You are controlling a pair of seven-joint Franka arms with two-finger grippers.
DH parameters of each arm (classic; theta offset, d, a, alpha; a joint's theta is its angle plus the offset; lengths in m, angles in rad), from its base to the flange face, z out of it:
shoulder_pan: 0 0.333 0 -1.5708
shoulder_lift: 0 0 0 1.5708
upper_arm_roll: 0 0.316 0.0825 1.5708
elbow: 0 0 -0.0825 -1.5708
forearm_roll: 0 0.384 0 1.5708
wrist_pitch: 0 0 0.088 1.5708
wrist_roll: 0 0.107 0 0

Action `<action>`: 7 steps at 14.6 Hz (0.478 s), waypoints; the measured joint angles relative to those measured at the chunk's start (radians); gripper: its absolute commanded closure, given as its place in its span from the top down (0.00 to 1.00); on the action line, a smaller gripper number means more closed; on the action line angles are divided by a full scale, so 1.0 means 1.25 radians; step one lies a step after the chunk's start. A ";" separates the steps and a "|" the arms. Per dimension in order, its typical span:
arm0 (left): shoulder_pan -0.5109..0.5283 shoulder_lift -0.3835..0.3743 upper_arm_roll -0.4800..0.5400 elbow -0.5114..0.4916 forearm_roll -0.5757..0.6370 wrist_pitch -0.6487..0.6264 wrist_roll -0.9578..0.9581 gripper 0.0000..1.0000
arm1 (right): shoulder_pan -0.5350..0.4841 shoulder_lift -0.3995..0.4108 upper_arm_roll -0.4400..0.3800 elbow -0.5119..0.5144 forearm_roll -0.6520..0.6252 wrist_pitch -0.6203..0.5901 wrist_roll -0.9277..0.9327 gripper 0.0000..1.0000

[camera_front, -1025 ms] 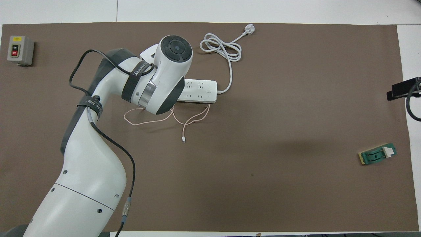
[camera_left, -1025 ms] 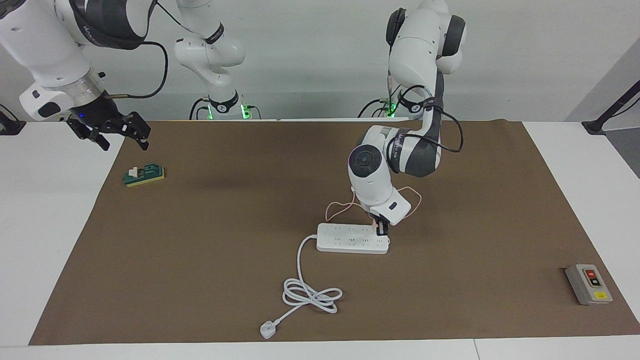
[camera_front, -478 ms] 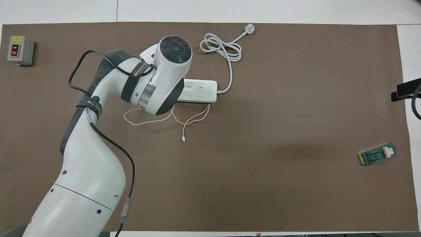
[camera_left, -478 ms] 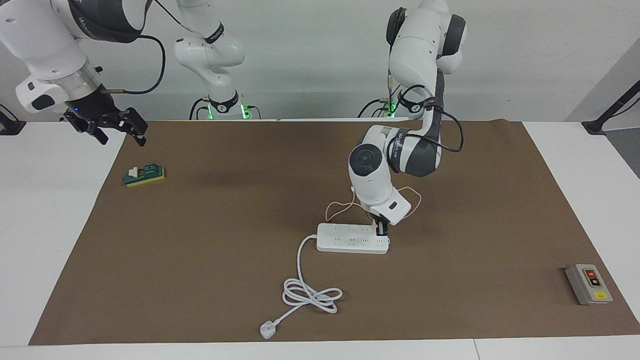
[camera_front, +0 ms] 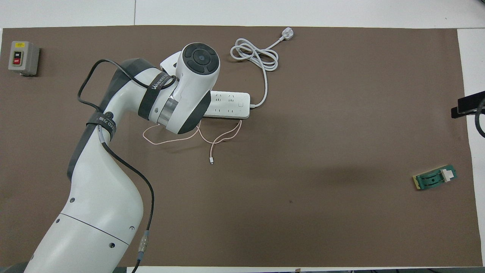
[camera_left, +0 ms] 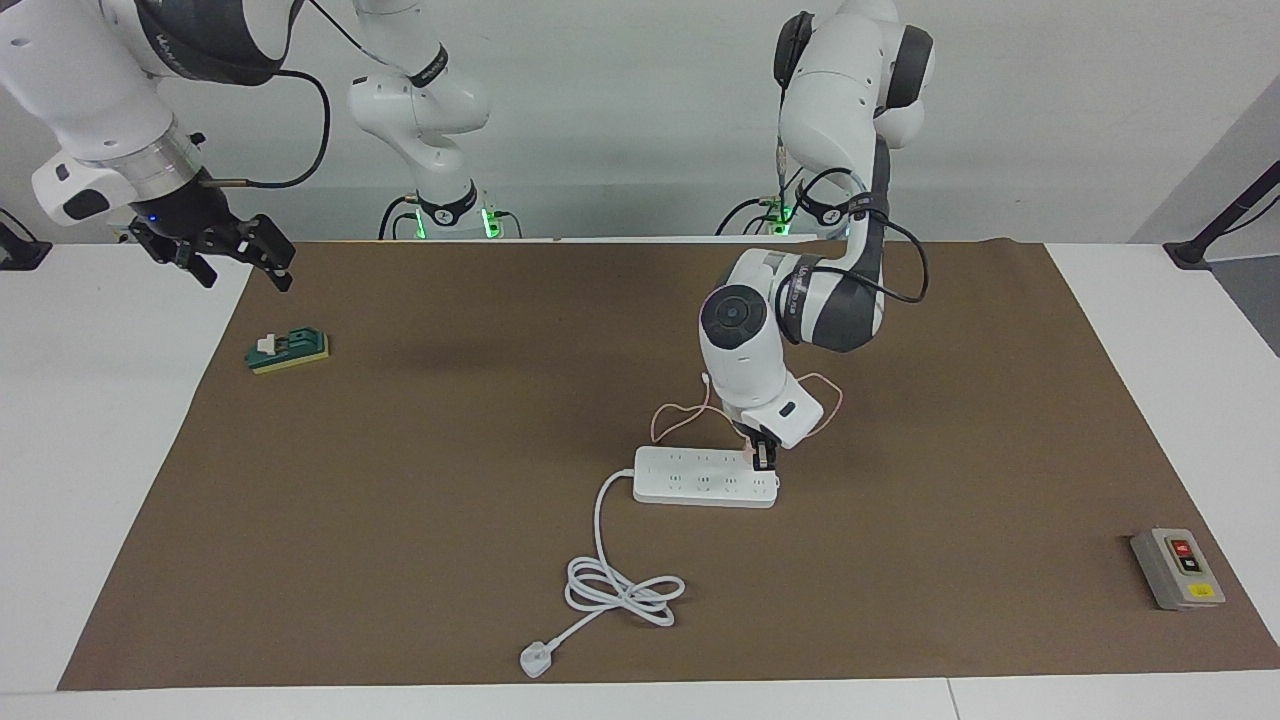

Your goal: Plug charger into power strip

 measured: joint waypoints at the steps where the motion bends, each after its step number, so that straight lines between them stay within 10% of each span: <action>1: 0.000 -0.002 0.000 -0.003 0.000 0.003 0.000 0.00 | 0.000 0.000 0.000 0.000 0.000 0.000 0.000 1.00; 7: 0.000 -0.019 0.002 -0.032 0.000 0.026 0.000 0.00 | 0.000 0.000 0.000 0.000 0.000 0.000 0.000 1.00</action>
